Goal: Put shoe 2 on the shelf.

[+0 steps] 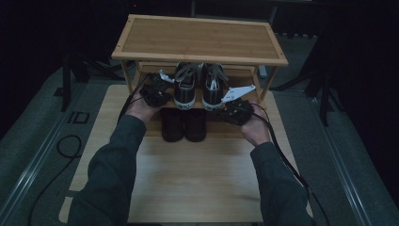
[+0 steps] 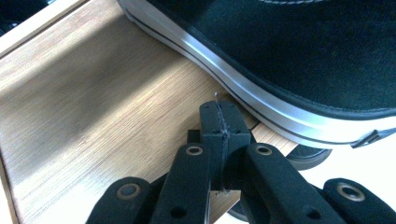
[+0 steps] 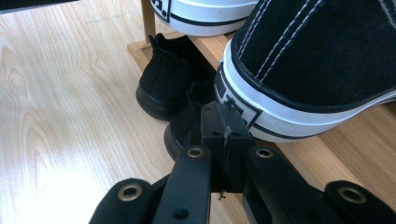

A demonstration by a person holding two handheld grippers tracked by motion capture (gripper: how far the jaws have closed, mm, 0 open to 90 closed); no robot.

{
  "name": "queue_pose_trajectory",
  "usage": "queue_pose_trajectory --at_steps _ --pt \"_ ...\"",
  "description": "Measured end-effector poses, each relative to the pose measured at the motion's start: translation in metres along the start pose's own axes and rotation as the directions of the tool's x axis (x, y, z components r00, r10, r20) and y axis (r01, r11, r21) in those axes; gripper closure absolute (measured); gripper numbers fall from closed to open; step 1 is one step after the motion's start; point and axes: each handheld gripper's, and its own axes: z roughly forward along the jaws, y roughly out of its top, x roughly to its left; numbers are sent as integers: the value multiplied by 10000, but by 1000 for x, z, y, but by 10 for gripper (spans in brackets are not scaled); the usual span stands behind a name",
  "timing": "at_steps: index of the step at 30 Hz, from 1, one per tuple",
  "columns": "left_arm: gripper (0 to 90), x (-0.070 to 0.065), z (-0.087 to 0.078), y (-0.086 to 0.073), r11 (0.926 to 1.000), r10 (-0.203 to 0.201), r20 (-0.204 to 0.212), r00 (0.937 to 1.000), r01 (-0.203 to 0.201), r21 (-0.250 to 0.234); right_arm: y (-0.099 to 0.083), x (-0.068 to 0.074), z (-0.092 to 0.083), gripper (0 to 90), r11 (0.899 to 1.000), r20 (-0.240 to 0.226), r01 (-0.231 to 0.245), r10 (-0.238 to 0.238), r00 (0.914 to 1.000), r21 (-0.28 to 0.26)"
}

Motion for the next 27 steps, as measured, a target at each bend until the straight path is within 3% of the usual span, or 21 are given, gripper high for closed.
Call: queue_pose_trajectory --at_steps 10,15,24,27 --pt "900 -4 1 3 10000 25 22 10000 -25 15 -2 1 -6 900 9994 -174 2 -8 9998 -335" --pt "900 -5 1 4 10000 -4 1 10000 4 28 -5 3 -7 900 9997 -193 144 -147 9997 -171" --pt "900 -10 2 9 9996 155 -131 9998 -152 220 -15 -3 -8 900 9998 -164 -139 137 9998 -164" --pt "900 -12 1 10 9998 187 46 9998 -187 69 -15 -3 -8 900 9995 -61 -241 240 9997 -184"
